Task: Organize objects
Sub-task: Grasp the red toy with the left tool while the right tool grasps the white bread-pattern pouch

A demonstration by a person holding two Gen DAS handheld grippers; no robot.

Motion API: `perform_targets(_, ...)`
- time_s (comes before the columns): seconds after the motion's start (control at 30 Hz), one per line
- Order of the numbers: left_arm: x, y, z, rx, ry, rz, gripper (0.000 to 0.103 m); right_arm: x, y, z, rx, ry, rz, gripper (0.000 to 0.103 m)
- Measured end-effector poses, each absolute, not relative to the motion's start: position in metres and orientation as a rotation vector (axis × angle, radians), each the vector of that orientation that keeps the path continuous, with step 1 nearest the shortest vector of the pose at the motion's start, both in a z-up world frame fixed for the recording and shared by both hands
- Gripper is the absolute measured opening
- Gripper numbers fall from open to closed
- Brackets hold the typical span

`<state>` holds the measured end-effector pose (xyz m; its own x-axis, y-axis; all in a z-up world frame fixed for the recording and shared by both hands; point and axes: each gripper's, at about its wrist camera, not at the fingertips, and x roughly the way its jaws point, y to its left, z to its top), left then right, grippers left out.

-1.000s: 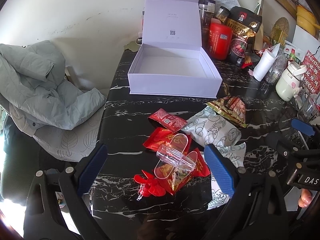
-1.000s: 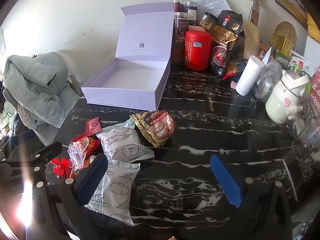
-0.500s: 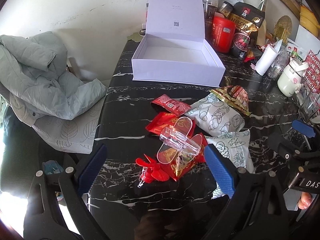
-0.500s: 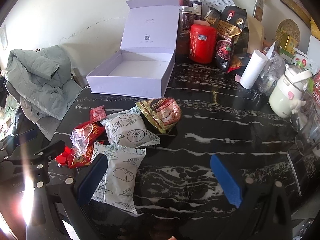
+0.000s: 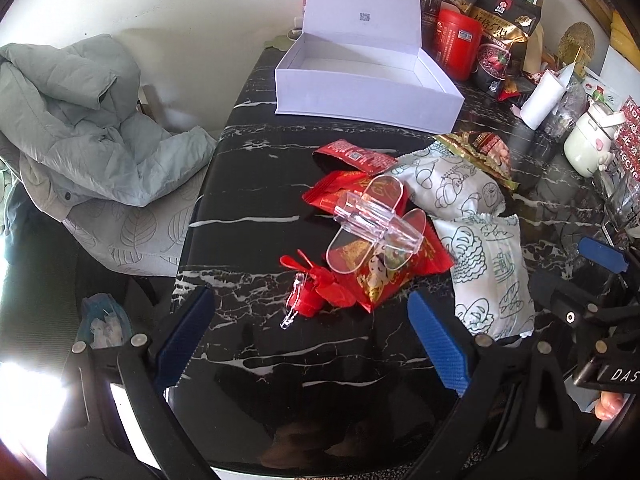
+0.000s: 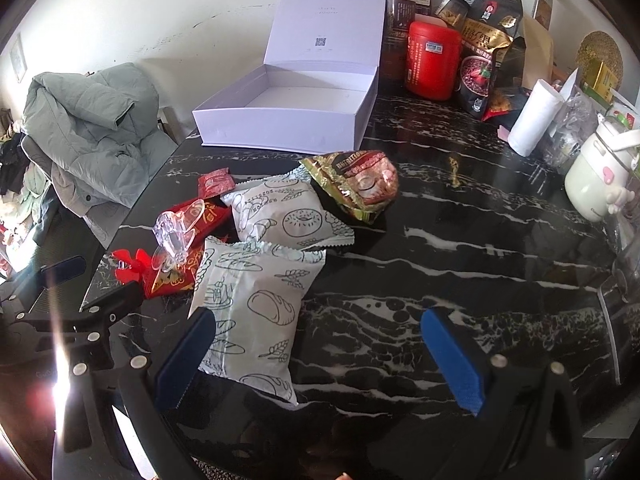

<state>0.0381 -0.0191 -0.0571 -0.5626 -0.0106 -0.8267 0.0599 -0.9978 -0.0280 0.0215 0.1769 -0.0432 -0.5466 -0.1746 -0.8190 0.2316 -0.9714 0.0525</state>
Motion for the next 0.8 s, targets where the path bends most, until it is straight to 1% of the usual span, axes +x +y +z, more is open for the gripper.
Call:
perform_targets(0.2,0.04,-0.024,-0.07,1.476,0.097,-2.721,0.097,0.02,0.168,-0.051,1.364,0.096,-2.532,0.103)
perform_targets(0.37,0.042,-0.034,-0.076,1.478,0.145,-2.715,0.097,0.015,0.158,-0.059,1.37,0.089,-2.484,0.103)
perform_targets(0.6,0.041,-0.043,-0.082,1.46,0.114,-2.682,0.097,0.007,0.144,-0.069,1.391,0.12,-2.445,0.103)
perform_targets(0.7,0.04,-0.043,-0.084,1.466,0.114,-2.696,0.09,0.003,0.145,-0.075,1.423,0.094,-2.421,0.103)
perform_targets(0.77,0.038,-0.042,-0.085,1.481,0.12,-2.71,0.08,0.0,0.145,-0.078,1.436,0.08,-2.41,0.103)
perform_targets(0.8,0.037,-0.041,-0.087,1.493,0.124,-2.717,0.078,0.0,0.145,-0.079,1.439,0.076,-2.406,0.103)
